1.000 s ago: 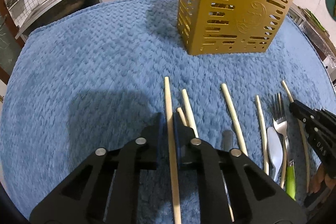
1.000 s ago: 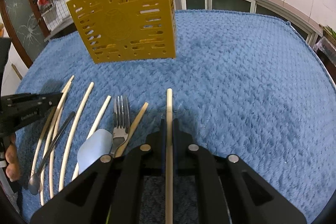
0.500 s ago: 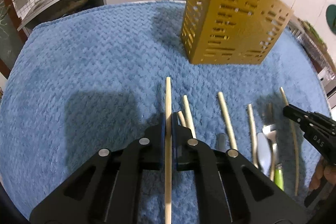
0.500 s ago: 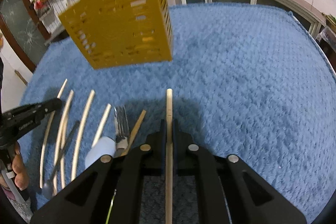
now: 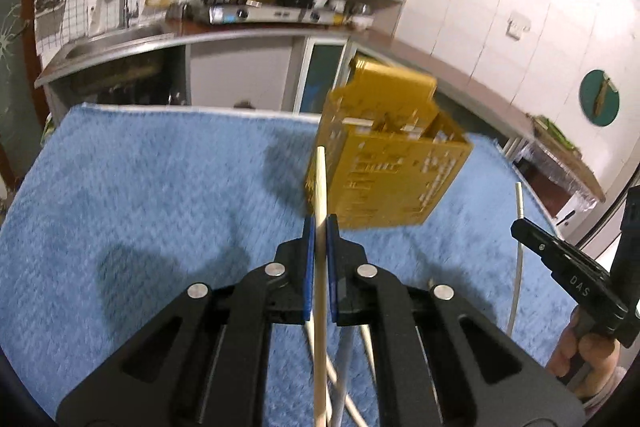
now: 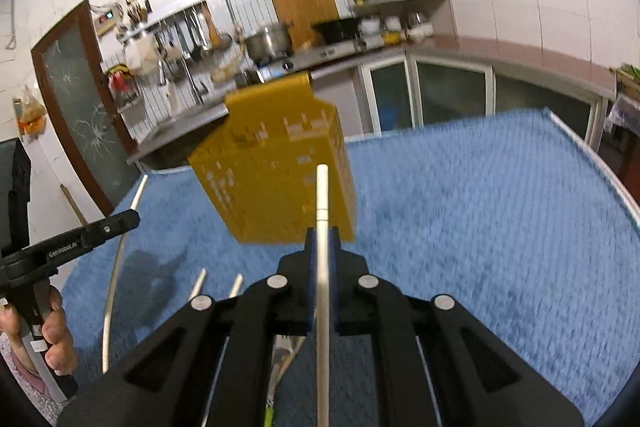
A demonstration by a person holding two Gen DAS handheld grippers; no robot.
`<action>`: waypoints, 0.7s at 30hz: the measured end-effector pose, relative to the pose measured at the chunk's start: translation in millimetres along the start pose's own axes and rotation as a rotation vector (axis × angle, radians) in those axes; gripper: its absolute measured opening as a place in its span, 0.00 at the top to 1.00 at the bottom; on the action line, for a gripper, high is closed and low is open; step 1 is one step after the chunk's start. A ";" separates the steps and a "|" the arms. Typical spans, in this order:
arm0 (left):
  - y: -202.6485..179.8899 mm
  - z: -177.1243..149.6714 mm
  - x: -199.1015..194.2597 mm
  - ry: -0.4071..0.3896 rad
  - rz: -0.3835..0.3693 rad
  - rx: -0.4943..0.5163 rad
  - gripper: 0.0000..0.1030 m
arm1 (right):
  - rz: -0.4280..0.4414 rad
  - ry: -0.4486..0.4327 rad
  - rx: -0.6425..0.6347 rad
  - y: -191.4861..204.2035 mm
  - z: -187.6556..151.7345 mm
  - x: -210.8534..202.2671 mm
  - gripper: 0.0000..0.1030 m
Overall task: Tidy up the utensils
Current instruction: 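Lift both held chopsticks up above the yellow caddy with both tools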
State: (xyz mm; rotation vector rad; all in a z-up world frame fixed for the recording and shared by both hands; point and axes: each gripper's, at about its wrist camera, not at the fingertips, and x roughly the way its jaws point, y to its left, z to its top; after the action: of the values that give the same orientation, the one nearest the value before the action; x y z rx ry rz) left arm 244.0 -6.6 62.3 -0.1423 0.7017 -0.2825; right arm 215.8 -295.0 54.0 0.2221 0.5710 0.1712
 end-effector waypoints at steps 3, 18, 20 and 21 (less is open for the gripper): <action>-2.1 5.5 0.1 -0.020 -0.015 0.000 0.96 | 0.005 -0.042 -0.014 3.5 11.7 -6.6 0.94; -37.4 69.0 -30.2 -0.338 -0.113 0.060 0.96 | 0.057 -0.295 -0.044 21.6 92.7 -23.6 0.94; -46.6 82.6 -31.9 -0.384 -0.118 0.076 0.96 | 0.063 -0.328 -0.046 23.5 107.8 -23.7 0.94; -51.3 91.2 -30.8 -0.405 -0.125 0.080 0.96 | 0.065 -0.346 -0.050 24.7 116.0 -22.7 0.94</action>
State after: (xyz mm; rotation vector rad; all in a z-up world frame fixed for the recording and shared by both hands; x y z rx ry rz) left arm 270.5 -43.0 161.7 -0.1615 0.2799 -0.3871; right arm 258.6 -294.8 167.0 0.2161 0.2155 0.2050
